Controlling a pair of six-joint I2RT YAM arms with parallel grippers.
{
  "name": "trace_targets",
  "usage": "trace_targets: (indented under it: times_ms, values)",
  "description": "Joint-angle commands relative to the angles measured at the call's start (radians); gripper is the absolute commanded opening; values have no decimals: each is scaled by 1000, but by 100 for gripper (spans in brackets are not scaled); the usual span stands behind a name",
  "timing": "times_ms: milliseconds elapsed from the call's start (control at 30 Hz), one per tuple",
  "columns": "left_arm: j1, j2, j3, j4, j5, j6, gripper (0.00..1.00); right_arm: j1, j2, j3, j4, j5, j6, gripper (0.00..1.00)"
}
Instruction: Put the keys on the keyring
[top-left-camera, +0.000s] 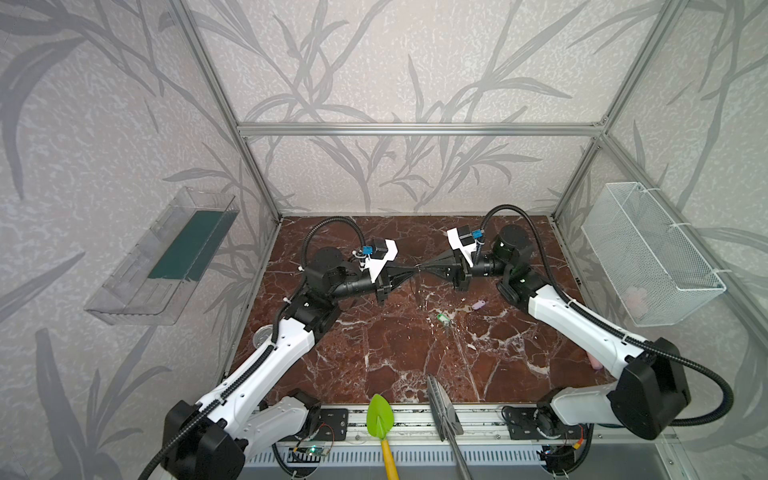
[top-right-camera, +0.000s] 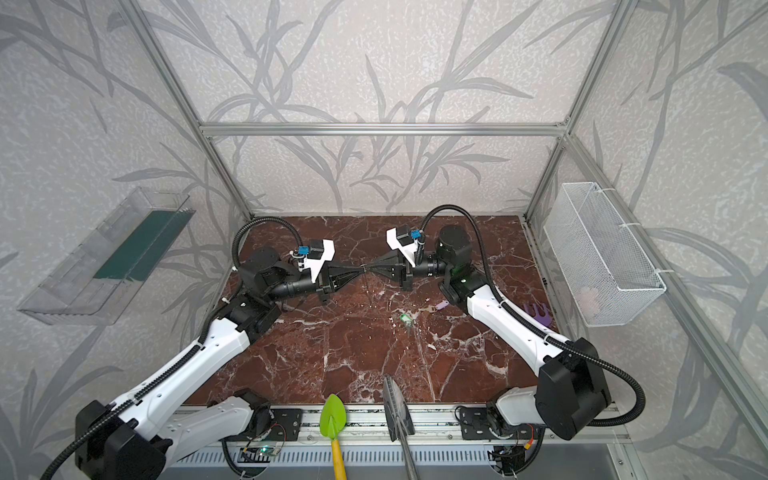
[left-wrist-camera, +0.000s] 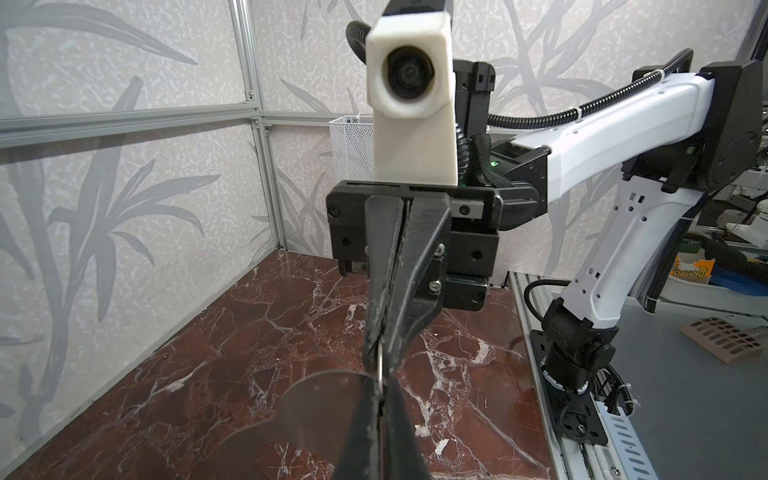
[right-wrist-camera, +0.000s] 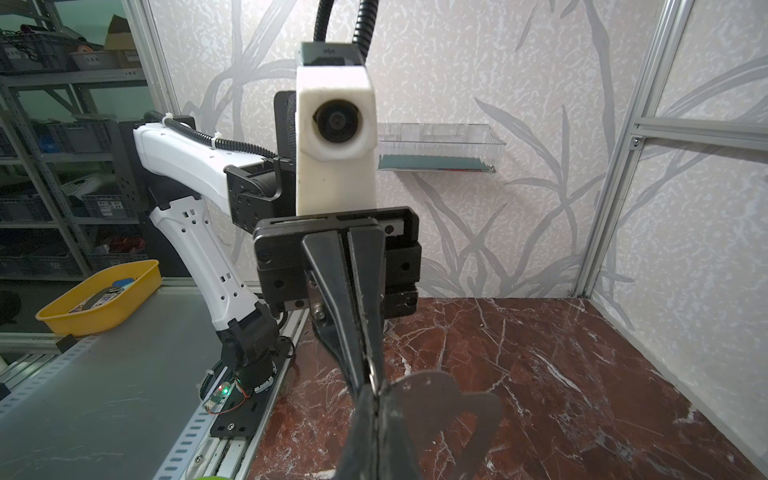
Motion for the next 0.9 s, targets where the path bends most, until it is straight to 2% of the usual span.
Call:
trace_targets:
  times_ms: [0, 33, 133, 167, 200, 267, 333, 567, 667, 867]
  values:
    - [2, 0, 22, -28, -71, 15, 0, -6, -4, 31, -8, 34, -1, 0]
    - [2, 1, 30, -64, -115, 15, 0, -10, -14, 26, -29, 71, -4, 4]
    - [-1, -3, 65, -184, -286, -6, 0, -25, -70, -33, -65, 212, -7, 44]
    - [0, -3, 73, -213, -341, -18, 0, -25, -92, -57, -77, 276, -10, 53]
    - [-1, 1, 88, -257, -410, -35, 0, -24, -113, -74, -108, 341, -13, 57]
    - [-5, 24, 138, -364, -524, -78, 0, -24, -151, -90, -183, 461, -18, 59]
    - [-7, 69, 208, -500, -592, -104, 0, -24, -180, -98, -256, 571, -15, 61]
    - [-27, 195, 374, -764, -802, -218, 0, -24, -226, -113, -414, 791, -5, 62]
    - [-30, 233, 409, -803, -795, -214, 0, -24, -223, -117, -445, 838, 10, 62]
    - [-55, 226, 384, -746, -807, -241, 0, -23, -185, -138, -488, 907, 33, 62]
